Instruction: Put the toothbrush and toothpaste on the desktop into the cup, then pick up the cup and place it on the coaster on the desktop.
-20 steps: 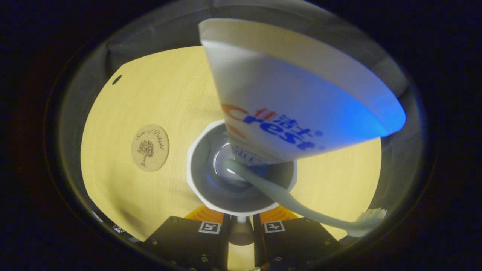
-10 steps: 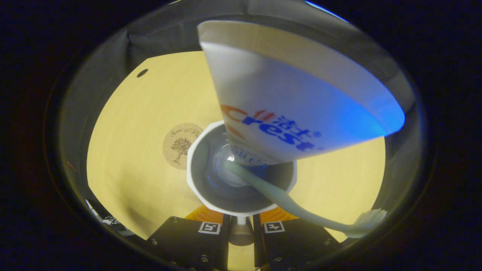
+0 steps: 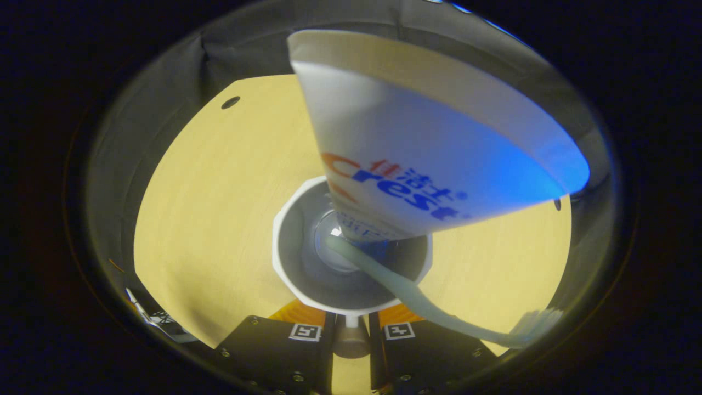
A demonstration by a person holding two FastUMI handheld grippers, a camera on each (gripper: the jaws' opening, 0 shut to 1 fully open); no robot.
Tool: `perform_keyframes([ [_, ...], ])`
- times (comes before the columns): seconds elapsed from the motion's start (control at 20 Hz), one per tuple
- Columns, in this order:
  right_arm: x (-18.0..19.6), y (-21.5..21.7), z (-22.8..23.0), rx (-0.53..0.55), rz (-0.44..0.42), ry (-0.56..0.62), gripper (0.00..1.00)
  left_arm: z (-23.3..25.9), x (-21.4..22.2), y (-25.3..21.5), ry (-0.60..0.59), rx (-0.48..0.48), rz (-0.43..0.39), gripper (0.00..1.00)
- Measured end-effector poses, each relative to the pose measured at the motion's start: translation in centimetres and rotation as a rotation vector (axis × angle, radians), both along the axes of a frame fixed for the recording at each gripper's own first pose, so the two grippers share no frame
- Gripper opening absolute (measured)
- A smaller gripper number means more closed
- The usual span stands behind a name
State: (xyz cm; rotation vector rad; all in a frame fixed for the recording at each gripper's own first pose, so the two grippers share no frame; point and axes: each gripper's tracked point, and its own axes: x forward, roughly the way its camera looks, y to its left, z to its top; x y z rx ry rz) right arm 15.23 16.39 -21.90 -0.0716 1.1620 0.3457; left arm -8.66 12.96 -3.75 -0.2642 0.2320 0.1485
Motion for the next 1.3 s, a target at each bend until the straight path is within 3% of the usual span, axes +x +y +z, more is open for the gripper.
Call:
perform_keyframes([
  [0.5,1.3,3.8,-1.6,-0.044,0.043,0.046,0.27,-0.3,-0.3,2.8,0.002,-0.031,0.019,0.88],
  [0.95,1.0,3.1,0.3,-0.03,0.032,0.038,0.3,-0.3,0.2,3.0,-0.004,-0.047,0.018,0.88],
  [1.0,0.9,3.0,0.7,-0.025,0.032,0.031,0.37,-0.2,0.3,2.8,-0.006,-0.049,0.016,0.88],
  [1.05,0.9,2.8,1.0,-0.015,0.032,0.02,0.34,-0.1,0.4,2.6,-0.009,-0.05,0.013,0.88],
  [1.1,1.0,2.7,1.5,-0.006,0.031,0.001,0.5,-0.2,0.4,2.3,-0.009,-0.05,0.007,0.88],
  [1.15,0.9,2.4,2.4,-0.001,0.026,-0.015,0.54,-0.3,0.6,2.0,-0.008,-0.048,0.003,0.88],
  [1.3,0.7,1.4,4.4,0.012,0.024,-0.08,0.57,0.0,1.2,0.9,-0.018,-0.042,-0.014,0.88],
])
